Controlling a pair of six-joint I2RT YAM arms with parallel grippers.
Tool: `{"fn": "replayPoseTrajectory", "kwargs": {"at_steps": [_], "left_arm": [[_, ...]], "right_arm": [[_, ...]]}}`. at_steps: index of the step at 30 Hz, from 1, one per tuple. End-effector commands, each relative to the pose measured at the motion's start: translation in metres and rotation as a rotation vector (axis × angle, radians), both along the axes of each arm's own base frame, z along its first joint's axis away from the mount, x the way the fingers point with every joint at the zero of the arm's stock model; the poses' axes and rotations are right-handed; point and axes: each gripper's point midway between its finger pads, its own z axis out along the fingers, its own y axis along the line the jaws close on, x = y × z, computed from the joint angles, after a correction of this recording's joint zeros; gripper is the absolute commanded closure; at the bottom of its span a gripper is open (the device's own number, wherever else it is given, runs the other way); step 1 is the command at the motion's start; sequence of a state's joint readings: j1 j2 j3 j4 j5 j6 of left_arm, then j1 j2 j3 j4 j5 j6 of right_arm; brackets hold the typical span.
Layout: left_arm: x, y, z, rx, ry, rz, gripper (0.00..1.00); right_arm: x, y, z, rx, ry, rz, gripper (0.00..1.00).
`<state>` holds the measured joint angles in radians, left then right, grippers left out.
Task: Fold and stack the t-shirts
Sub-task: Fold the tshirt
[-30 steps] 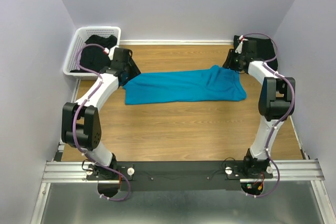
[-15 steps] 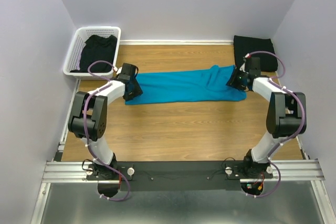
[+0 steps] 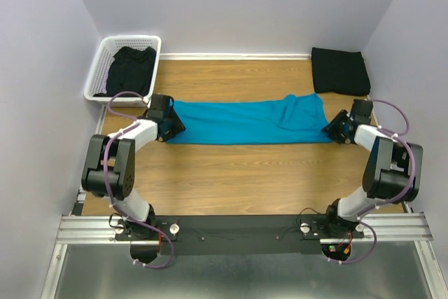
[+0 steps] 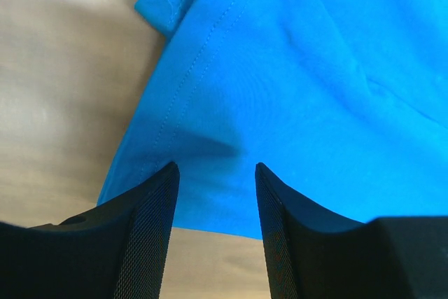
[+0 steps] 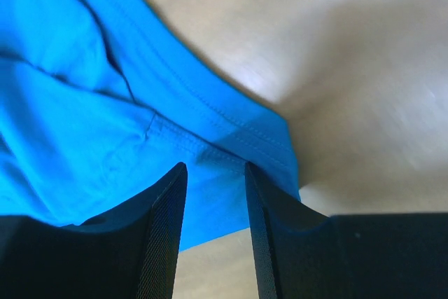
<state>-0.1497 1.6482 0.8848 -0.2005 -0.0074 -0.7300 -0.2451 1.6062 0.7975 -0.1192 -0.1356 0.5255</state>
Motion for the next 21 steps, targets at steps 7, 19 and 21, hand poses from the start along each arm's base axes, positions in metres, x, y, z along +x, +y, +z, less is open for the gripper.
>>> {"fn": "replayPoseTrajectory", "kwargs": {"at_steps": [7, 19, 21], "left_arm": [[-0.127, 0.000, -0.020, -0.125, 0.194, 0.055, 0.43], [-0.074, -0.048, 0.115, -0.047, -0.246, -0.185, 0.32], [-0.056, -0.079, 0.130, -0.072, -0.304, -0.270, 0.32]], "right_arm": [[-0.086, 0.000, 0.006, 0.104, 0.041, -0.183, 0.52], [0.012, 0.098, 0.094, 0.049, -0.235, 0.440, 0.50], [0.033, 0.103, 0.102, 0.049, -0.272, 0.477, 0.51]]}}
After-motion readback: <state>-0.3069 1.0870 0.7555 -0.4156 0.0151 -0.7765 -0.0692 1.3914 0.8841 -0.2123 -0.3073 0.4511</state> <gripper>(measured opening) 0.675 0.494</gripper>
